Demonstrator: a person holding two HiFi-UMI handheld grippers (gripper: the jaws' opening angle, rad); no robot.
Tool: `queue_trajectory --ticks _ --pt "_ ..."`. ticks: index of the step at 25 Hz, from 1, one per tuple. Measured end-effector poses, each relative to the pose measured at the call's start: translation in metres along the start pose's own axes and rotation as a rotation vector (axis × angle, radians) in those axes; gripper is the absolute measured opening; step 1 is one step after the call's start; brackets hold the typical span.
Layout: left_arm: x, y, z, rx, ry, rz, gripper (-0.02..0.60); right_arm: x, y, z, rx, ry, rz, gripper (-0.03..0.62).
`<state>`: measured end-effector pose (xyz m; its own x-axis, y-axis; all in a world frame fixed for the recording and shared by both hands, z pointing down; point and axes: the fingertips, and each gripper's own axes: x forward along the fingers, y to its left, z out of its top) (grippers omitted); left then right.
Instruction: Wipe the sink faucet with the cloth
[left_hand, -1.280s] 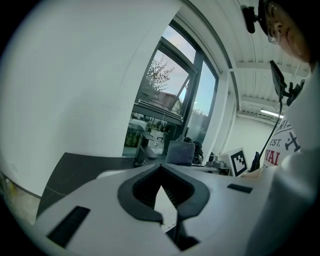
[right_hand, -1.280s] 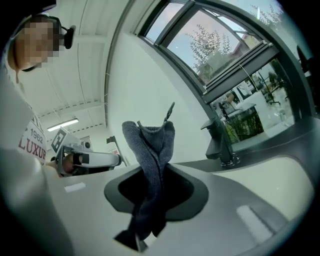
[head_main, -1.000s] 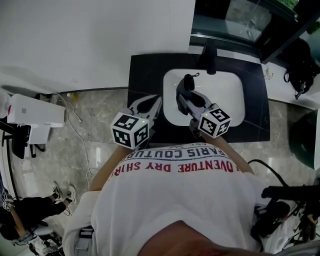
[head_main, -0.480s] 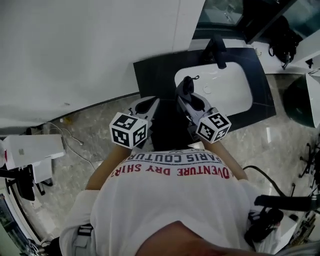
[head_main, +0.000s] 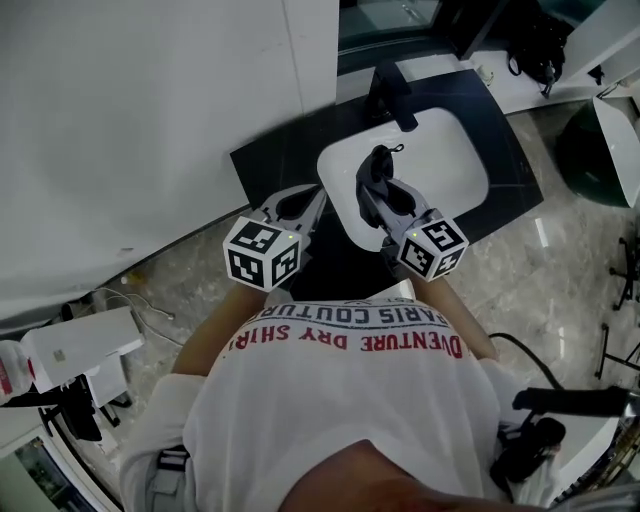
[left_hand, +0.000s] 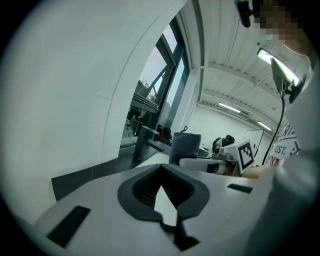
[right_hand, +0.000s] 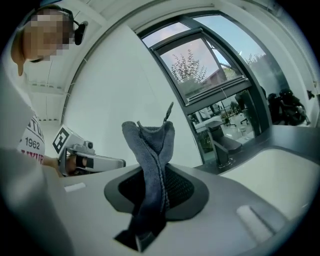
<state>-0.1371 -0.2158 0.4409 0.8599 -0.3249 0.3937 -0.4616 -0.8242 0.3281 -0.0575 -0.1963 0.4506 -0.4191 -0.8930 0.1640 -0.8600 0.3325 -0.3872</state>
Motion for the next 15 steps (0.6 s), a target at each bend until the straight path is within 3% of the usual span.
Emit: queue_trajectory --ticks 8,12,15 --pt "0.017 0.034 0.008 0.001 0.029 -0.068 0.002 0.051 -0.028 0.008 -0.035 0.002 -0.091 0.078" --pt "0.023 0.055 0.014 0.013 0.04 -0.125 0.002 0.079 -0.031 0.035 -0.104 -0.027 -0.152 0.078" --pt "0.027 0.072 0.019 0.011 0.046 -0.148 0.001 0.097 -0.047 0.059 -0.132 -0.058 -0.249 0.078"
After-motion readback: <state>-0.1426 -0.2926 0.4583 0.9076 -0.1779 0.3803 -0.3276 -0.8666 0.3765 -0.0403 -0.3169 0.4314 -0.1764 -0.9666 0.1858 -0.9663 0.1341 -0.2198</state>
